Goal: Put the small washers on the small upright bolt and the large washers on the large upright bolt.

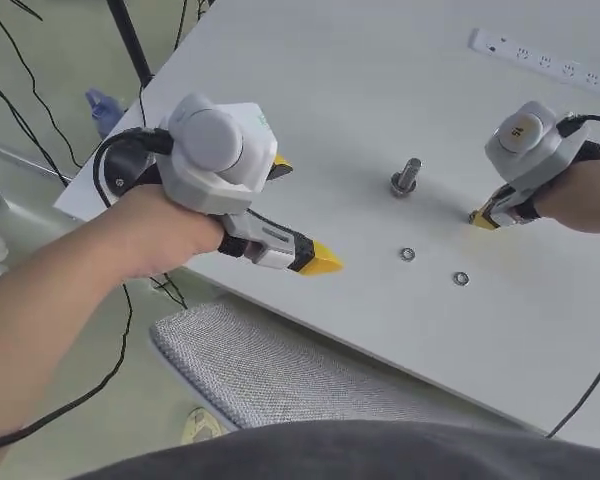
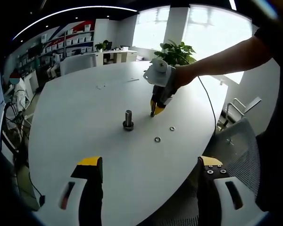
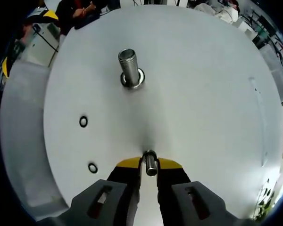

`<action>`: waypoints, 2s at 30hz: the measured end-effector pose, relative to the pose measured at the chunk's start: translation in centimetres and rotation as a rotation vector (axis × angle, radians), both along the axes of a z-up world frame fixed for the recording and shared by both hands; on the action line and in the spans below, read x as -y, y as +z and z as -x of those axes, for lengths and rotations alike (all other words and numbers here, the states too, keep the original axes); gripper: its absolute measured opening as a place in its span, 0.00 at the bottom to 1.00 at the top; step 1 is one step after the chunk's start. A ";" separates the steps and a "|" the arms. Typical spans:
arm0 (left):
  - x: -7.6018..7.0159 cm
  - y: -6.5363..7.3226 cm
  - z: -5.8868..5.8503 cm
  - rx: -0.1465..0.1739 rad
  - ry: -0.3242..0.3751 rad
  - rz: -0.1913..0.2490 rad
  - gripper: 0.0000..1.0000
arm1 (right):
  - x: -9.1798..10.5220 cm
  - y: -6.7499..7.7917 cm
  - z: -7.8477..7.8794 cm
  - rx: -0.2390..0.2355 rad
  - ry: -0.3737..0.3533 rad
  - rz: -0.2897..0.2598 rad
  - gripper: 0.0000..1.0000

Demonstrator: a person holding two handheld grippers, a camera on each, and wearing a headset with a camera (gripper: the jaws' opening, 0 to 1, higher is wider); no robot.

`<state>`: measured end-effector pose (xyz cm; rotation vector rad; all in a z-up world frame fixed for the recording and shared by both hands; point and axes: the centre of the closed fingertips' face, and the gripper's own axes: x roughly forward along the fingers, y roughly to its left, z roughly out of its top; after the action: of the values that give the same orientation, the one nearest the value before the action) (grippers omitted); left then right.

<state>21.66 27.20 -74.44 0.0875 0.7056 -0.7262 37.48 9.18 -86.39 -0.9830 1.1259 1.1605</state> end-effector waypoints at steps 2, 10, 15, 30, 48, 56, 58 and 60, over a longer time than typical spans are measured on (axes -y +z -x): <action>0.1 0.0 0.0 0.000 -0.004 -0.001 0.82 | 0.0 0.0 0.0 0.002 0.007 0.002 0.13; -0.1 0.1 0.0 0.002 -0.003 -0.005 0.81 | -0.1 0.2 0.5 0.011 0.023 0.007 0.13; -0.2 -0.1 0.1 -0.001 -0.001 -0.008 0.81 | -0.2 0.3 0.6 0.009 0.023 0.004 0.13; 0.0 -0.1 -0.1 0.011 0.006 0.006 0.83 | -0.1 0.1 0.2 0.011 0.018 0.000 0.13; 0.2 -0.6 0.1 0.046 -0.028 0.024 0.90 | -0.4 1.6 0.1 0.007 0.000 -0.057 0.24; 0.3 -1.2 0.1 0.046 -0.047 0.018 0.94 | -0.1 2.7 -0.2 0.021 -0.011 -0.087 0.24; 0.5 -1.4 0.1 0.042 -0.053 0.015 0.95 | -0.1 3.1 -0.5 0.028 -0.012 -0.096 0.24; 0.5 -1.5 0.1 0.042 -0.062 0.004 0.95 | -0.2 3.7 -0.3 0.032 -0.012 -0.104 0.24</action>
<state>21.52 26.66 -75.99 0.1207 0.6632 -0.7828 37.75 9.39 -82.73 -0.9111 1.0343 1.1780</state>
